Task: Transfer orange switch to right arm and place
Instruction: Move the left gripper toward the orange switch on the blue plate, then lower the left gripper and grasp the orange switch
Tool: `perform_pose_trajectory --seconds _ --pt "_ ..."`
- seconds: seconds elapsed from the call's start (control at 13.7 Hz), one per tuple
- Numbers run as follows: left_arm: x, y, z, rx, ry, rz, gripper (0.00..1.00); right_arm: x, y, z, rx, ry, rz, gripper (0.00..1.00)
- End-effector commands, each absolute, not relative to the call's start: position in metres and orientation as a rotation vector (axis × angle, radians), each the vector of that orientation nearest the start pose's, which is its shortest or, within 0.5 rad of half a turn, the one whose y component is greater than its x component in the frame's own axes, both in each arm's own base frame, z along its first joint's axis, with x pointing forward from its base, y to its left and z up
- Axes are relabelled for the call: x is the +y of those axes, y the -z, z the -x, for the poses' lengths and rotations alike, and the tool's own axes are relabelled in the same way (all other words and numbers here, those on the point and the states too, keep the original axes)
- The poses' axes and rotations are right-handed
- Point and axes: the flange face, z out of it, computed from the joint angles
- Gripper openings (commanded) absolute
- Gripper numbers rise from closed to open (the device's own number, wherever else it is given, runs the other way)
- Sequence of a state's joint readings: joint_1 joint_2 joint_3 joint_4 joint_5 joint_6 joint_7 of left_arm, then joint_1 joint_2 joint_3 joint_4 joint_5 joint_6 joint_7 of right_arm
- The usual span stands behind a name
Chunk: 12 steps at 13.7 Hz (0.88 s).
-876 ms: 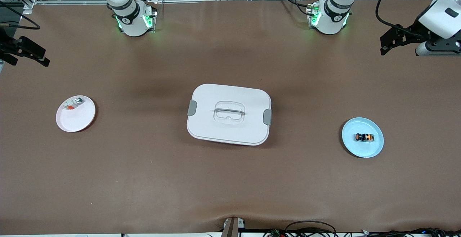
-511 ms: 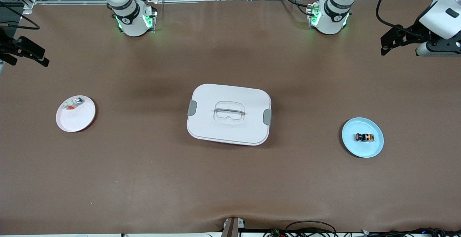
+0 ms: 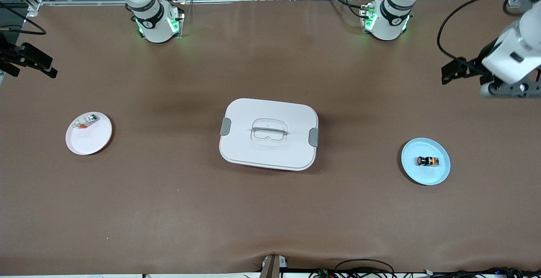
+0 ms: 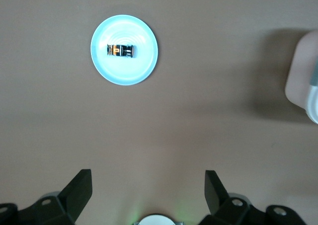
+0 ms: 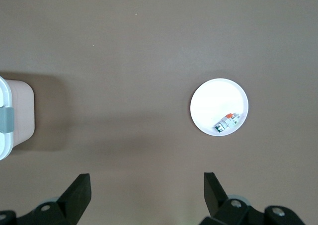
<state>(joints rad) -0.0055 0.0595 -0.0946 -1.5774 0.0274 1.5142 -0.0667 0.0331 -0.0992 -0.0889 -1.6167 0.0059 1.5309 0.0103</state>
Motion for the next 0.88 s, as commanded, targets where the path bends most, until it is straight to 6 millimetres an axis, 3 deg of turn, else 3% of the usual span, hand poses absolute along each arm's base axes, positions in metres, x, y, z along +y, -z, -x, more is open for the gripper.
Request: perform_pose_trajectory --seconds 0.0,0.58,0.8 --pt "-0.041 -0.541 -0.586 0.06 -0.164 3.094 1.0 -0.036 -0.655 -0.514 0.094 0.026 3.14 1.0" --pt "-0.007 -0.375 -0.631 0.056 -0.021 3.063 1.0 -0.041 -0.654 -0.513 0.111 0.014 3.137 1.0" --pt "0.02 -0.329 -0.64 0.088 0.0 3.076 1.0 -0.04 -0.654 -0.513 0.108 0.014 3.138 1.0"
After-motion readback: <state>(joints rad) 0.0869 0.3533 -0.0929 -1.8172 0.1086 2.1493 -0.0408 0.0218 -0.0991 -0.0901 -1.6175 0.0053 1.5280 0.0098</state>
